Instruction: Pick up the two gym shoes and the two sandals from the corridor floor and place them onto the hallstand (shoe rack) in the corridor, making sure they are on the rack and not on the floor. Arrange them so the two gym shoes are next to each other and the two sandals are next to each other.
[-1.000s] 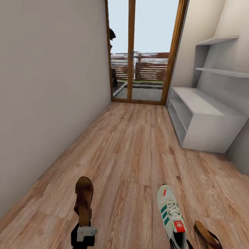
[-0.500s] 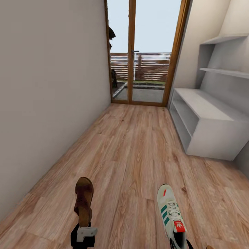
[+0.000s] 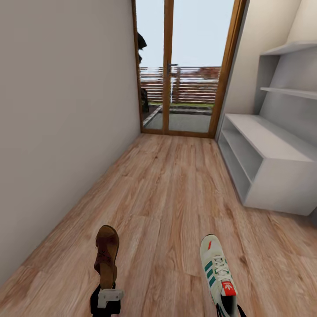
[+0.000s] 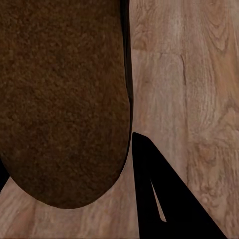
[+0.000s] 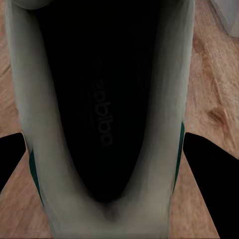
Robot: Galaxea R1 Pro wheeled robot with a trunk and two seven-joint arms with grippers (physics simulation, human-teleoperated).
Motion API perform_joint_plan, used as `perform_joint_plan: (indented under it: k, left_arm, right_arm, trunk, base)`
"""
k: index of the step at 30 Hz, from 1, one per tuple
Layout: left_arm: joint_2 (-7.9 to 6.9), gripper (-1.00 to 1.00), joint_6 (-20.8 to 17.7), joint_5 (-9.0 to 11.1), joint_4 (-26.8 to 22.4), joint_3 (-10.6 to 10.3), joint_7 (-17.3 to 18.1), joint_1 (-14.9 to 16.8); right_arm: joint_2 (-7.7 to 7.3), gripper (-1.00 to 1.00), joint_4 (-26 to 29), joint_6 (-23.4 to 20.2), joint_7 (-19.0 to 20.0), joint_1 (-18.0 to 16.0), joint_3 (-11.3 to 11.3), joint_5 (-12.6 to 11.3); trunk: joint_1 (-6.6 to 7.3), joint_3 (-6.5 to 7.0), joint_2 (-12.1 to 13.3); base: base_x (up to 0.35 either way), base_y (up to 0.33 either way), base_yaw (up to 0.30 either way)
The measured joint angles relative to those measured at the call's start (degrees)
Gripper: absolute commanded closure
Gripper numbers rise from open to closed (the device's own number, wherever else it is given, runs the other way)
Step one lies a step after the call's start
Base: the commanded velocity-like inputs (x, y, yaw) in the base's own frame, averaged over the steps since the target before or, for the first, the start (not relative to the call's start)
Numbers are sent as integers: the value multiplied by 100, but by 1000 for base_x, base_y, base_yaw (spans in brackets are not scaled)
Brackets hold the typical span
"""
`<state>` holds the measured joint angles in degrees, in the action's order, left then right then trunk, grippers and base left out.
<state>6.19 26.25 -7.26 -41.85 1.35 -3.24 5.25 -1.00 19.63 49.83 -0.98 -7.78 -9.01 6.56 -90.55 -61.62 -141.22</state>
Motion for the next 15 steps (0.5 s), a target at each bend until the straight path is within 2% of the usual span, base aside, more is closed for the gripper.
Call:
perform_joint_plan:
  k: [15]
  left_arm:
    - [0,100,2,0,0,0,0,0]
  right_arm:
    - [0,100,0,-2,0,0,0,0]
  trunk:
    - [0,0,0]
  base:
    - [339,0,0]
